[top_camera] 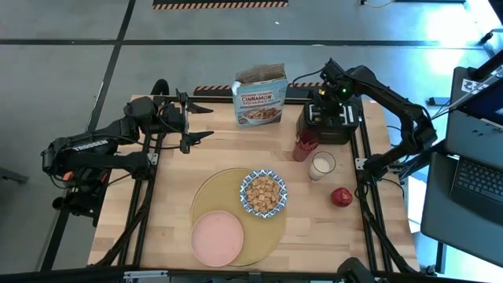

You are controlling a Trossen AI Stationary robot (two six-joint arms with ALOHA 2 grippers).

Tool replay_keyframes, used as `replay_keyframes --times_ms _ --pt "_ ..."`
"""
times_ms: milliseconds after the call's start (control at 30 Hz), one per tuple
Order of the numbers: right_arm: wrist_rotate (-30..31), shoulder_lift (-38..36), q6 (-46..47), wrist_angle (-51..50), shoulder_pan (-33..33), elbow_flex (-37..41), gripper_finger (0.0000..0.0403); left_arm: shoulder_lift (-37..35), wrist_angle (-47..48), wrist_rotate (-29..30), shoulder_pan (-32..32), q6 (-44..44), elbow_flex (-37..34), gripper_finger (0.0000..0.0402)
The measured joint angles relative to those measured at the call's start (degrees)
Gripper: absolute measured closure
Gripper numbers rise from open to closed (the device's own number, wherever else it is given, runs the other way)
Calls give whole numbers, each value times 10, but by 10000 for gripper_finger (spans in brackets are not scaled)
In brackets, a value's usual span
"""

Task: Arrange a breakfast setting
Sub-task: Put the toasted bread on the pink plate

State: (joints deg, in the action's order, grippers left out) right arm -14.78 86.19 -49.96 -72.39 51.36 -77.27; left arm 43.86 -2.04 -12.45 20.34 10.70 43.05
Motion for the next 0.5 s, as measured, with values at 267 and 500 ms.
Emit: replay_keyframes --times_ms 267,500 --pt "30 0 2 12 0 0 311 0 0 0 0 0 0 88" --pt "38 0 2 11 0 0 315 0 0 0 0 0 0 88"
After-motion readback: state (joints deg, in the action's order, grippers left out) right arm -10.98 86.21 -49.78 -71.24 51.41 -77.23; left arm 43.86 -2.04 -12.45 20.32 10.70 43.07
